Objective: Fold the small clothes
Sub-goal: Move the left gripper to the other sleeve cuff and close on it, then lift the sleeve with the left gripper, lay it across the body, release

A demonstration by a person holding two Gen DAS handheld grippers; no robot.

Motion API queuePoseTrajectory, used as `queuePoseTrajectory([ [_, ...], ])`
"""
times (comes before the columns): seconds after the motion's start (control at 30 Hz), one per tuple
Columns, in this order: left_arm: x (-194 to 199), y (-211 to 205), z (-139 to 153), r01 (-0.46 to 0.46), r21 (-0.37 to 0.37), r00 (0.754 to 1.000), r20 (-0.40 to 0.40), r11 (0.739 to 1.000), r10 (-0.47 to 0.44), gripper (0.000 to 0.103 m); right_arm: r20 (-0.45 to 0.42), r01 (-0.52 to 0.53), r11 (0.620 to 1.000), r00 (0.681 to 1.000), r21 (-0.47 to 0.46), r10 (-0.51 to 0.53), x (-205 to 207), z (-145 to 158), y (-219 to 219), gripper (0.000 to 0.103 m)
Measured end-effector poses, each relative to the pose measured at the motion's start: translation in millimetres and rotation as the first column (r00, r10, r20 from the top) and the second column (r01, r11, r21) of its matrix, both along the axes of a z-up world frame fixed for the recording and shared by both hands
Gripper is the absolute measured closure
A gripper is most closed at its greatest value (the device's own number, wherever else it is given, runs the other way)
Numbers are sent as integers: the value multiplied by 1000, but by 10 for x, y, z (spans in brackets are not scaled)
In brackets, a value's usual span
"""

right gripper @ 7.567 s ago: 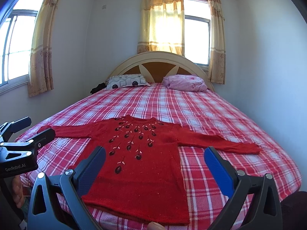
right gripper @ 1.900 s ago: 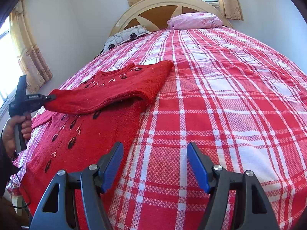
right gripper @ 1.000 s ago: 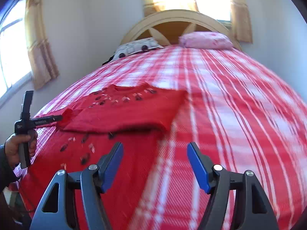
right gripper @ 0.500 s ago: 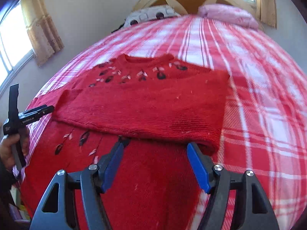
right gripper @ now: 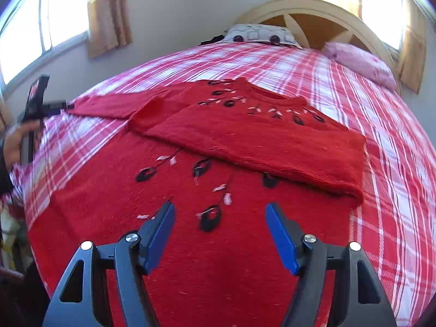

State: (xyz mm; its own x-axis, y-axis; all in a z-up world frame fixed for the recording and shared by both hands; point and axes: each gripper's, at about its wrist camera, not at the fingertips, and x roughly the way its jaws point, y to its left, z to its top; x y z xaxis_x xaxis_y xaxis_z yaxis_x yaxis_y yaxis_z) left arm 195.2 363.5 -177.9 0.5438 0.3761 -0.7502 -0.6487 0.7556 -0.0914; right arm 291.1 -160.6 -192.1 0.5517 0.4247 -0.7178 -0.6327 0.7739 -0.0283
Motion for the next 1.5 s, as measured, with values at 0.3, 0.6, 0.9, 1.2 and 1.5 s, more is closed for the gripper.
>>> queuePoseTrajectory([
  [0.3, -98, 487, -204, -120, -291, 981, 111, 949, 158, 32, 49, -56, 997, 997, -57, 59, -160, -97, 255, 34],
  [0.6, 30, 645, -255, -109, -400, 961, 191, 910, 199, 40, 45, -70, 993, 996, -90, 74, -218, -232, 352, 34],
  [0.9, 43, 746, -325, -147, -402, 941, 227, 904, 253, 63, 23, -51, 996, 998, -77, 53, -189, -272, 327, 34],
  [1.2, -61, 798, -353, -125, -462, 930, 254, 878, 266, 91, 1, -30, 997, 1000, -76, 30, -153, -318, 305, 34],
  [1.5, 52, 454, 76, 3, -395, 924, 352, 919, 148, 92, -13, -21, 997, 1000, -68, 20, -127, -343, 295, 34],
])
